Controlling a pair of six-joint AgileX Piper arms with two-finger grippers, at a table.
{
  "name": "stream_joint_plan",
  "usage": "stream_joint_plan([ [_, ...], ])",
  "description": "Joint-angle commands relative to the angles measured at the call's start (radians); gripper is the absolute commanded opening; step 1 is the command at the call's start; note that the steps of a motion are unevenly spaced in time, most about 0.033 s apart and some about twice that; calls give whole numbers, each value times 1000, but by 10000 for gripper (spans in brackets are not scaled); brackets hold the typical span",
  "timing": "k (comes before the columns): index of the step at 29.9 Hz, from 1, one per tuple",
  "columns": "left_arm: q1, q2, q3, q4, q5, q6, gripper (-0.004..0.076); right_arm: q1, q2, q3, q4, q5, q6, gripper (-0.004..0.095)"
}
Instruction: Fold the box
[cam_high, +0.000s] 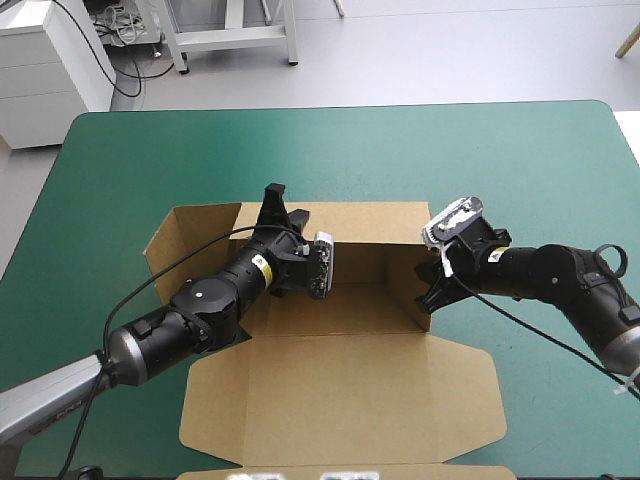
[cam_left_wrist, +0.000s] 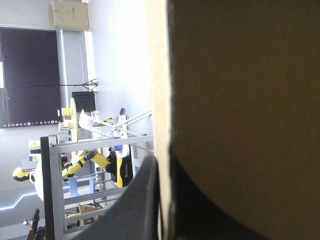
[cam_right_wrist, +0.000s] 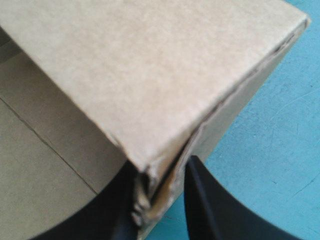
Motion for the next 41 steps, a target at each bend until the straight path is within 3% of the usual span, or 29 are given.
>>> stream_joint_plan([
  [1, -6, -28, -23, 14, -48, -10, -8, 4, -22, -23, 53, 12, -6, 21],
  [2, -6, -28, -23, 14, -48, -10, -8, 4, -22, -23, 53, 12, -6, -22],
  [8, -6, -28, -23, 14, -80, -10, -6, 4, -22, -23, 73, -2, -6, -16],
  [11, -6, -28, -33, 17, -106, -10, 48, 4, -22, -23, 73, -14, -6, -16],
  [15, -33, -32, -56, 19, -99, -15, 253, 4, -22, -23, 66, -35, -6, -16],
  [18, -67, -51, -71, 33, -97, -47, 457, 4, -22, -23, 26, -75, 35, -16],
  [21, -99, -79, -83, 29, -97, -65, 552, 4, -22, -23, -64, -126, 137, -16],
  [34, -279, -157, -87, -49, -62, -63, 557, 2, -22, -23, -424, -239, 568, -16],
  [41, -409, -157, -87, -110, -19, -52, 556, 2, -22, -23, -465, -233, 617, -16],
])
